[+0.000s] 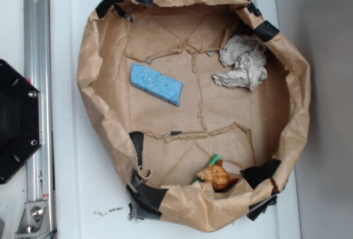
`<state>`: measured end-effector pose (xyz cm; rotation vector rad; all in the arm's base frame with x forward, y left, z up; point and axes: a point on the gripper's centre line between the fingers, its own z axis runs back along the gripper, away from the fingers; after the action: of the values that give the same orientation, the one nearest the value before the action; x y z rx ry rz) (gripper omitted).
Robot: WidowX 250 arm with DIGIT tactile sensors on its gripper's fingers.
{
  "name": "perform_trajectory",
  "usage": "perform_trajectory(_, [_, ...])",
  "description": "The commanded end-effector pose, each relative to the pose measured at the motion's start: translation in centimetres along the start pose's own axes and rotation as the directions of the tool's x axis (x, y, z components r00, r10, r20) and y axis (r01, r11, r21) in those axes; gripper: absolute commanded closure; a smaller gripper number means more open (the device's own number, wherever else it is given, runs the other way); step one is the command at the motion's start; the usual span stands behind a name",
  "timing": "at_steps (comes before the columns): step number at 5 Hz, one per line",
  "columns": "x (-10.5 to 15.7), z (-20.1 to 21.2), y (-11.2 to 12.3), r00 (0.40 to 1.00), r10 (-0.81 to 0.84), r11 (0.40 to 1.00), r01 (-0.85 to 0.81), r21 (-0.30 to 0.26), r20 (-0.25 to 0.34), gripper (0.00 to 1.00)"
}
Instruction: Grab the blue sponge.
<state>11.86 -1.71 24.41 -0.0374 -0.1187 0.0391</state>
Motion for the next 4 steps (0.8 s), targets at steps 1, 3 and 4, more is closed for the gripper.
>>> perform_trajectory(1, [0.0,0.0,0.0,1.000,0.000,1.000,0.000,0.000,0.000,0.00])
perform_trajectory(3, [9.4,-6.9,2.1,0.995,-0.101,0.992,0.099,0.082,0.020,0.00])
perform_trajectory(4, [10.8,-12.2,2.2,0.991,-0.122,0.988,0.126,0.085,-0.047,0.00])
